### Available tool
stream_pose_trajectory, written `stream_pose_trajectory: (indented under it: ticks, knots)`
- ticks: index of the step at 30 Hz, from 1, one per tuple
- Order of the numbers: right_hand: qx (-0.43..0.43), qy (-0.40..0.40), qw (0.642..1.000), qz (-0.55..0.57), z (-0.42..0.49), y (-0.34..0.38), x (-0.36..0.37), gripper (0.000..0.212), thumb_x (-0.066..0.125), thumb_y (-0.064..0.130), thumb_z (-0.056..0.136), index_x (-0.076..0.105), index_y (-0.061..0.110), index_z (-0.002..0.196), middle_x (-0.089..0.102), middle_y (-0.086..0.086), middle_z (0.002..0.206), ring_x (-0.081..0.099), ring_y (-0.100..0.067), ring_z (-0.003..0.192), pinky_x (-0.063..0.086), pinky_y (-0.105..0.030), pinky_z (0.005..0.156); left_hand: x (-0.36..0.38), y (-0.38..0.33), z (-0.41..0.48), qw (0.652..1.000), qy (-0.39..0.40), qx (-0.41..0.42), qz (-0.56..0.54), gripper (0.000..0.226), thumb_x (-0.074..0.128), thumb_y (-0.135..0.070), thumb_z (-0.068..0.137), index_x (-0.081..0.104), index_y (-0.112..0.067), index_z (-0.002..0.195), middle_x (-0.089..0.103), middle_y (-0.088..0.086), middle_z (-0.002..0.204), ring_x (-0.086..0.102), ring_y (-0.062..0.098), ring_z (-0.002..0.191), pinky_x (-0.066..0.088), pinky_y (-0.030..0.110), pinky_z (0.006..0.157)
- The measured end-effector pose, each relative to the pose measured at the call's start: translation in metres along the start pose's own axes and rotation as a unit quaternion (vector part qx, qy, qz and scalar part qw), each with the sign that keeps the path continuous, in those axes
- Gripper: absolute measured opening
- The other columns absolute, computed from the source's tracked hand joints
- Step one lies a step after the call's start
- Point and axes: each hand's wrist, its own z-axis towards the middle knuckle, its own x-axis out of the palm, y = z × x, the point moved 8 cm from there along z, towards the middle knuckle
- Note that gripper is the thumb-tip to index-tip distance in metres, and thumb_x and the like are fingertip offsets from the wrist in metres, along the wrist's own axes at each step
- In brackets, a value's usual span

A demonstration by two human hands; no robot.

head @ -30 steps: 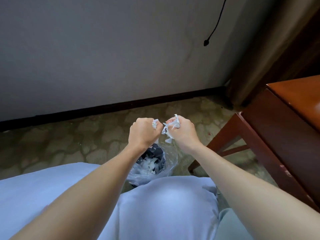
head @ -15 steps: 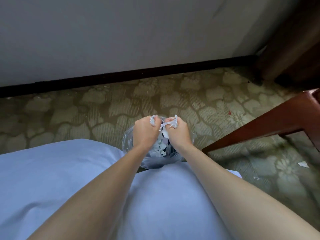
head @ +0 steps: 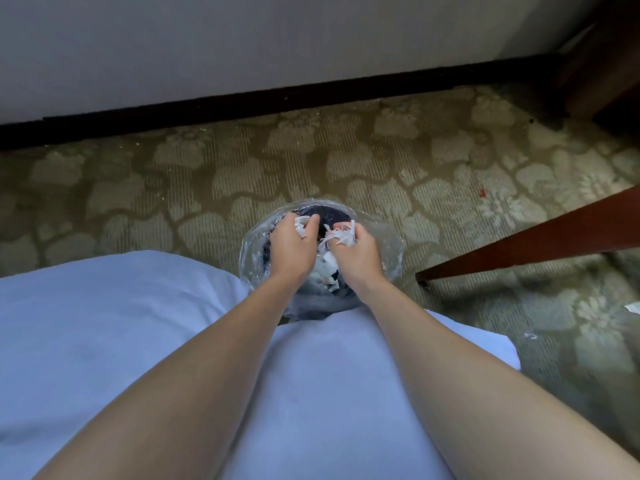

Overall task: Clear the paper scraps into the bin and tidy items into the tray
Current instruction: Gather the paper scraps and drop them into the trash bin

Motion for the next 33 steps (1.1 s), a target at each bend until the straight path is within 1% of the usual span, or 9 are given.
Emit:
stream_pose_trajectory:
  ticks: [2, 4, 7, 11, 13, 17, 22, 27, 33]
  knots:
    - [0.001, 0.001, 1.0, 0.006, 0.004, -0.004, 0.001, 0.02, 0.063, 0.022, 0.089, 0.061, 0.023, 0.109, 0.068, 0.001, 0.096, 0.061, -0.016, 0.08, 0.045, -0.026, 0.066, 0.006, 0.008, 0.004, 0.999, 0.011, -0.008, -0.03, 0.034, 0.055, -0.039, 0.096, 0.055, -0.006, 0.085, 0.063, 0.012, 0.088, 0.056, 0.021, 0.078, 0.039, 0.03, 0.062]
    - [0.009, 0.005, 1.0, 0.013, 0.006, -0.006, 0.001, 0.026, 0.065, 0.026, 0.09, 0.059, 0.024, 0.115, 0.062, 0.007, 0.095, 0.057, -0.009, 0.078, 0.044, -0.024, 0.068, 0.014, 0.017, 0.008, 0.998, 0.033, -0.019, -0.053, 0.026, 0.057, -0.042, 0.094, 0.057, -0.016, 0.09, 0.064, 0.006, 0.097, 0.06, 0.022, 0.091, 0.042, 0.031, 0.072]
    - [0.009, 0.016, 1.0, 0.016, 0.007, -0.008, 0.003, 0.039, 0.068, 0.033, 0.09, 0.057, 0.022, 0.126, 0.057, 0.011, 0.113, 0.055, -0.007, 0.102, 0.043, -0.021, 0.077, 0.021, 0.025, 0.007, 0.994, 0.061, -0.042, -0.074, 0.03, 0.061, -0.048, 0.089, 0.059, -0.025, 0.107, 0.064, 0.001, 0.11, 0.062, 0.02, 0.1, 0.052, 0.038, 0.085]
    - [-0.003, 0.009, 1.0, 0.026, 0.009, -0.009, 0.004, 0.045, 0.07, 0.031, 0.089, 0.057, 0.017, 0.13, 0.058, 0.005, 0.123, 0.052, -0.008, 0.116, 0.041, -0.023, 0.094, 0.02, 0.028, 0.004, 0.992, 0.059, -0.065, -0.093, 0.04, 0.065, -0.036, 0.091, 0.055, -0.023, 0.127, 0.06, -0.002, 0.125, 0.056, 0.016, 0.114, 0.048, 0.036, 0.098]
    - [-0.001, 0.008, 1.0, 0.021, 0.01, -0.011, 0.003, 0.042, 0.069, 0.029, 0.091, 0.057, 0.017, 0.13, 0.058, 0.002, 0.126, 0.052, -0.009, 0.115, 0.042, -0.025, 0.097, 0.019, 0.027, 0.003, 0.991, 0.064, -0.062, -0.097, 0.043, 0.066, -0.03, 0.09, 0.055, -0.021, 0.131, 0.058, -0.004, 0.128, 0.055, 0.013, 0.115, 0.045, 0.031, 0.098]
    - [-0.003, 0.0, 1.0, -0.001, 0.011, -0.013, -0.003, 0.035, 0.062, 0.021, 0.096, 0.058, 0.016, 0.13, 0.059, 0.0, 0.128, 0.052, -0.012, 0.118, 0.039, -0.023, 0.095, 0.018, 0.025, 0.0, 0.994, 0.068, -0.049, -0.075, 0.044, 0.068, -0.025, 0.09, 0.055, -0.019, 0.132, 0.058, -0.006, 0.125, 0.054, 0.011, 0.114, 0.044, 0.03, 0.099]
    - [-0.002, 0.0, 1.0, -0.013, 0.003, -0.009, -0.011, 0.03, 0.058, 0.017, 0.097, 0.06, 0.016, 0.127, 0.061, -0.001, 0.125, 0.055, -0.014, 0.118, 0.042, -0.025, 0.095, 0.016, 0.017, -0.004, 0.995, 0.074, -0.034, -0.065, 0.041, 0.066, -0.021, 0.092, 0.056, -0.017, 0.132, 0.058, -0.008, 0.119, 0.053, 0.009, 0.108, 0.041, 0.024, 0.094]
    - [-0.008, 0.007, 1.0, -0.009, -0.015, 0.004, -0.018, 0.029, 0.058, 0.012, 0.096, 0.061, 0.016, 0.124, 0.063, 0.0, 0.12, 0.057, -0.013, 0.111, 0.043, -0.021, 0.089, 0.01, 0.005, -0.017, 0.993, 0.095, -0.029, -0.07, 0.034, 0.06, -0.02, 0.095, 0.058, -0.016, 0.129, 0.062, -0.003, 0.122, 0.056, 0.014, 0.115, 0.044, 0.028, 0.097]
    - [-0.046, 0.01, 0.998, -0.032, -0.051, 0.034, -0.043, 0.029, 0.058, 0.011, 0.095, 0.062, 0.015, 0.124, 0.064, 0.005, 0.115, 0.057, -0.012, 0.112, 0.043, -0.022, 0.092, -0.008, -0.027, -0.045, 0.99, 0.132, 0.003, -0.047, 0.034, 0.055, -0.02, 0.097, 0.058, -0.014, 0.131, 0.062, -0.002, 0.127, 0.055, 0.012, 0.116, 0.041, 0.025, 0.095]
